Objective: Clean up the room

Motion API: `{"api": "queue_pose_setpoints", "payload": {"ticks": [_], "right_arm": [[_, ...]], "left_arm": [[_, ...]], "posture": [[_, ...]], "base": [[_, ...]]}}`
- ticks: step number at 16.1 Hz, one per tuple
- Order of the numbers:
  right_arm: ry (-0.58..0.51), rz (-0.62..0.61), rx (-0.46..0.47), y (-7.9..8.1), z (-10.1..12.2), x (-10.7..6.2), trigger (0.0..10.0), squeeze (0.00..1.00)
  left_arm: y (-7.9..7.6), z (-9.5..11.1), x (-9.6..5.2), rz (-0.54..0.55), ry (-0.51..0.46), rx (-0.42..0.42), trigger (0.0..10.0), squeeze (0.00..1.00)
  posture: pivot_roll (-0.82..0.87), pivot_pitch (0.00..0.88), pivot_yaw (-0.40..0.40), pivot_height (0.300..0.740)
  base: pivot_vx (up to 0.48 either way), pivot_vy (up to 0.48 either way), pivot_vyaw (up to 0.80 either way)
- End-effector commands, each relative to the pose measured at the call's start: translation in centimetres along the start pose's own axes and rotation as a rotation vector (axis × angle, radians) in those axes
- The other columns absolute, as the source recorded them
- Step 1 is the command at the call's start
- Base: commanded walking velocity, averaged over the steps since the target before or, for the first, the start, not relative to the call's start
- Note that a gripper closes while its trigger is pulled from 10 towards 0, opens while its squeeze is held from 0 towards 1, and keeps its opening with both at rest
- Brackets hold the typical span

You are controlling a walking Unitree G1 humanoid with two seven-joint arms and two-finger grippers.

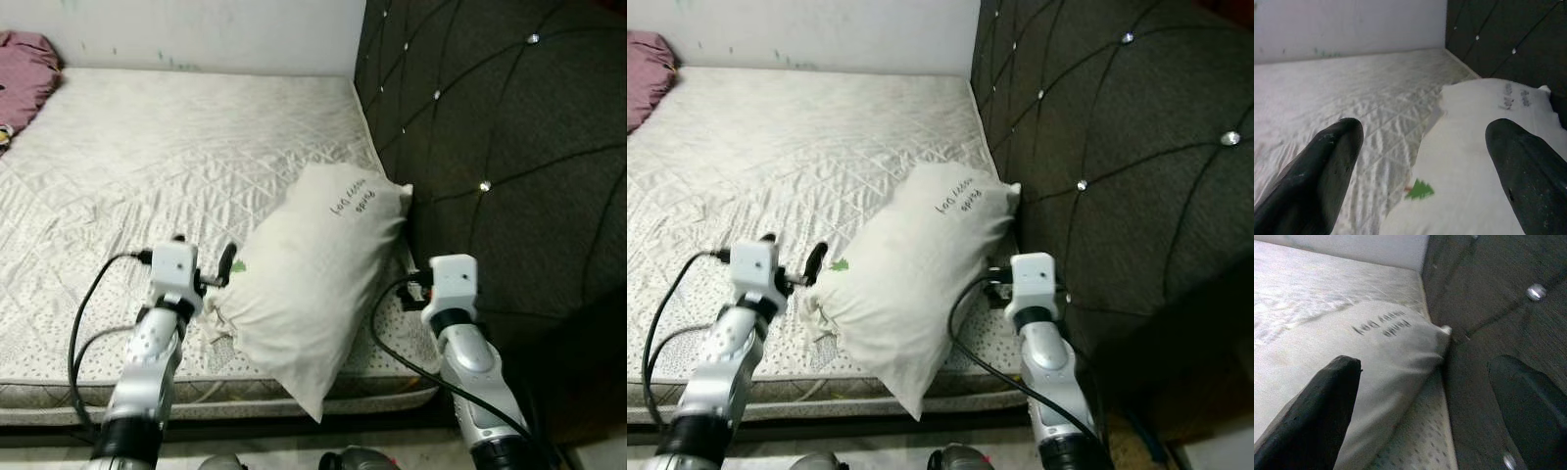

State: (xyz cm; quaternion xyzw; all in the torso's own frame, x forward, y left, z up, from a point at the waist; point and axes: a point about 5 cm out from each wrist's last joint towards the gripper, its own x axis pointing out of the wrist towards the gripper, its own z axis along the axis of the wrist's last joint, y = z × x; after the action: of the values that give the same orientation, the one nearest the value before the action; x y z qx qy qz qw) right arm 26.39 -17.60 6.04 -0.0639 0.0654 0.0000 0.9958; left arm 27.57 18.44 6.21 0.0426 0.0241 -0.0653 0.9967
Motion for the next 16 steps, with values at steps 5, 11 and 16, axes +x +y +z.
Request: {"api": "queue_pose_setpoints", "payload": {"ticks": [5, 11, 16], "right_arm": [[-0.012, -0.064, -0.029, -1.8, -0.4, -1.8, 10.0, 0.0], [-0.019, -0.031, 0.028, -1.0, 0.2, -2.8, 10.0, 0.0], [-0.035, 0.034, 0.032, -0.5, 1.3, -2.3, 10.0, 0.0]], "left_arm": [[0.8, -0.6, -1.8, 0.008, 0.032, 0.028, 10.0, 0.0], [1.7, -2.2, -4.1, 0.033, 0.146, 0.048, 10.0, 0.0], [2.0, -0.3, -3.1, 0.076, 0.07, 0.047, 10.0, 0.0]], "posture": [[-0.01, 0.0, -0.02, 0.74], [-0.05, 0.0, 0.028, 0.74], [-0.03, 0.0, 0.005, 0.74]], "base": [[0.0, 0.0, 0.0], [0.0, 0.0, -0.49], [0.0, 0.0, 0.0]]}}
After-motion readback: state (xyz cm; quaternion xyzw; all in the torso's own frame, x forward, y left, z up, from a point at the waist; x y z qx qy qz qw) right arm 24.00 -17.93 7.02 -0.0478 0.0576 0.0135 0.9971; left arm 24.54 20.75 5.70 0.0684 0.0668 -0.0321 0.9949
